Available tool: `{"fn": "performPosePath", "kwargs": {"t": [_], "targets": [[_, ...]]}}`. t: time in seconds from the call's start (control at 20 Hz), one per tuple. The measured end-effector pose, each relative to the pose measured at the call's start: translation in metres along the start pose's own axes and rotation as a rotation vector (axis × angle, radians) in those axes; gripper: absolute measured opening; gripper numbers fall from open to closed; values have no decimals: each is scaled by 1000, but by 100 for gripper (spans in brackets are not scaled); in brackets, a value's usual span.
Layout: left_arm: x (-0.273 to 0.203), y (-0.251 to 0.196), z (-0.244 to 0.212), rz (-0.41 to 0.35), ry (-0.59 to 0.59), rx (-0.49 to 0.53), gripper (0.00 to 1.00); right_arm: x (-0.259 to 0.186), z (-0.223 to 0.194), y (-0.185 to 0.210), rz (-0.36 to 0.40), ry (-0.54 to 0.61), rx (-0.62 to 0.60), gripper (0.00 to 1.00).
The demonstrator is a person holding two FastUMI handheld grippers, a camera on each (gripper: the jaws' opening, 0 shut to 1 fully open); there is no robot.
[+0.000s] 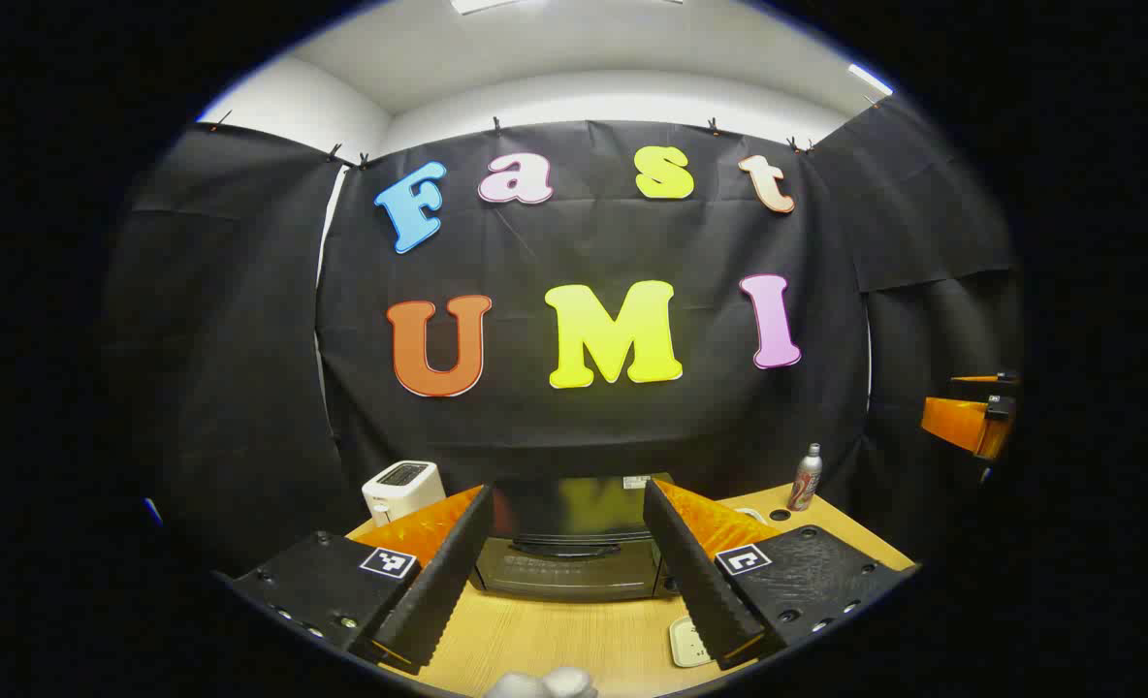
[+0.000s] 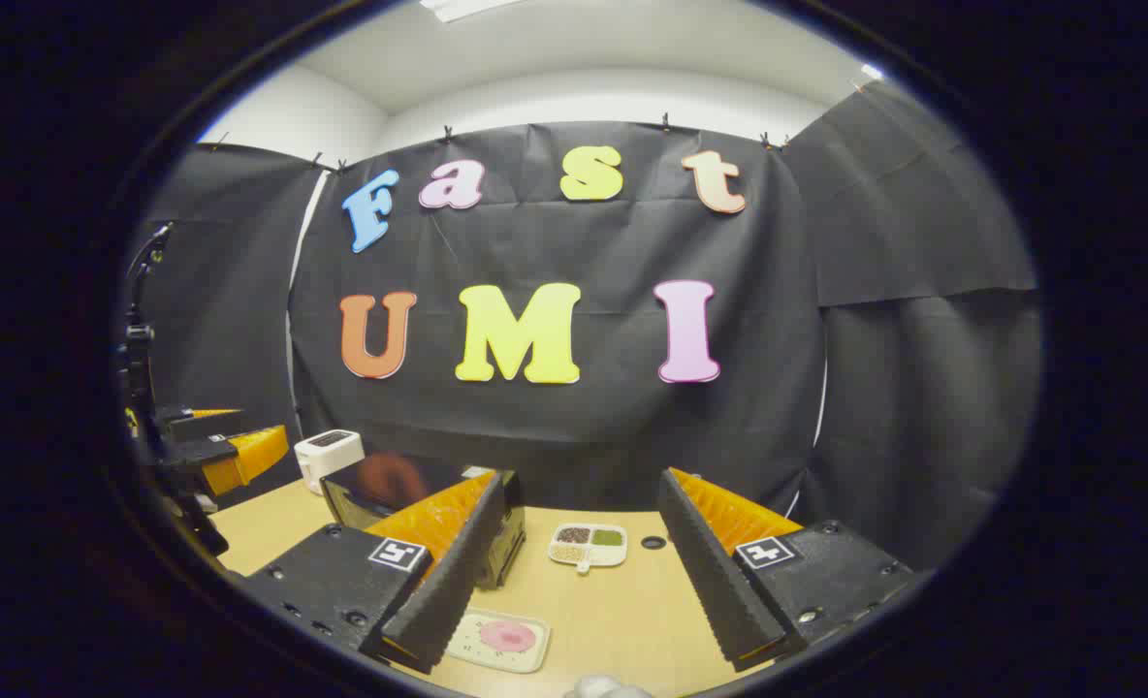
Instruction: Open the electric oven with the left hand, put the food in, and close the electric oven.
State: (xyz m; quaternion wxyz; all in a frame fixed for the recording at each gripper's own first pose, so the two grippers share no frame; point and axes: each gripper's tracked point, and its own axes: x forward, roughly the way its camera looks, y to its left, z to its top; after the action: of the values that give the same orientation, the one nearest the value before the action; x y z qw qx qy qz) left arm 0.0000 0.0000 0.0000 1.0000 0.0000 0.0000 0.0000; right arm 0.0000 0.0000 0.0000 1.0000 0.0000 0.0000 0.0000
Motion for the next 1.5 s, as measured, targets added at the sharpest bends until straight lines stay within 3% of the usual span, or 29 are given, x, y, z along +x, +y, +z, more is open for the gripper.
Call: {"fn": "performPosePath", "kwargs": {"t": [0.15, 0.2, 0.7, 0.95, 1.0, 1.1, 1.3, 1.5], "targets": [[1, 0, -3, -15, 9, -5, 96, 0, -2, 3, -4, 12, -2, 100], [1, -1, -3, -22, 12, -7, 96, -1, -2, 3, -6, 14, 2, 96], [16, 4, -20, -52, 22, 14, 96, -6, 1, 10, -18, 17, -9, 96], [65, 4, -64, -84, 57, 9, 96, -10, 8, 4, -38, 27, -11, 100], [78, 4, -75, -83, 81, 12, 96, -12, 9, 2, -46, 31, -12, 96], [102, 5, -98, -83, 107, 8, 96, -13, 10, -3, -64, 45, -19, 100], [144, 0, -137, -89, 170, 16, 97, -19, 9, -14, -105, 67, -48, 96], [164, -1, -176, -89, 252, 21, 97, -20, 5, -24, -135, 88, -55, 96]]}}
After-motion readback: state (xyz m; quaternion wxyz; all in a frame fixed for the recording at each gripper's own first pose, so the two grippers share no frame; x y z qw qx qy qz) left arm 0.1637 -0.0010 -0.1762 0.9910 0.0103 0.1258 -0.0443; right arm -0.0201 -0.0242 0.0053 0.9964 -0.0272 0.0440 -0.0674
